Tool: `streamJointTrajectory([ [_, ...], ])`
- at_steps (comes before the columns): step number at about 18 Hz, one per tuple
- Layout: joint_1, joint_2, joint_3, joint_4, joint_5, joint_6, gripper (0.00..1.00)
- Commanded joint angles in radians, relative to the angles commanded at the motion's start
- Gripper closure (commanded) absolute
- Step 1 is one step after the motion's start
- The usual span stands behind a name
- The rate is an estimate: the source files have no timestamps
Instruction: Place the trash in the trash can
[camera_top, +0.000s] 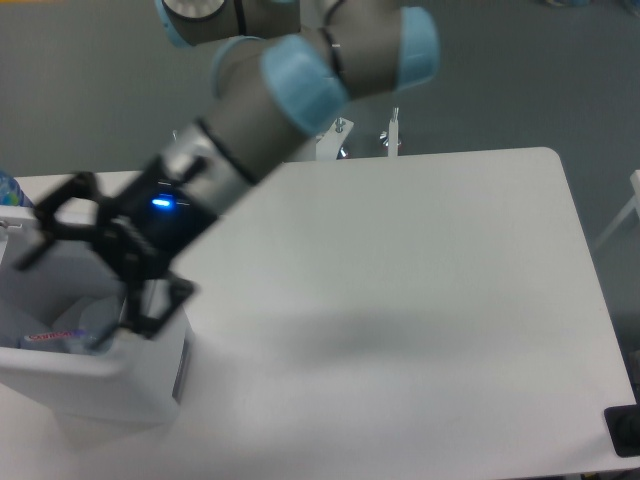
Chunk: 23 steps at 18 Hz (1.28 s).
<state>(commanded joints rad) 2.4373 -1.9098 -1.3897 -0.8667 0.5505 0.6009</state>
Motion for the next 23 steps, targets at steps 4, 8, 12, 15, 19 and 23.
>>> streamJointTrajectory([
  [4, 0.063, 0.0, -0.051, -0.003, 0.274, 0.208, 0.0],
  [8, 0.123, -0.002, -0.138, -0.006, 0.459, 0.451, 0.0],
  [12, 0.151, -0.002, -0.175, -0.008, 0.658, 0.578, 0.0],
  [15, 0.149, -0.02, -0.18, -0.012, 0.795, 0.583, 0.0],
  [19, 0.146, -0.023, -0.18, -0.012, 0.876, 0.588, 0.0],
  [23, 0.14, -0.025, -0.18, -0.023, 0.934, 0.611, 0.0],
])
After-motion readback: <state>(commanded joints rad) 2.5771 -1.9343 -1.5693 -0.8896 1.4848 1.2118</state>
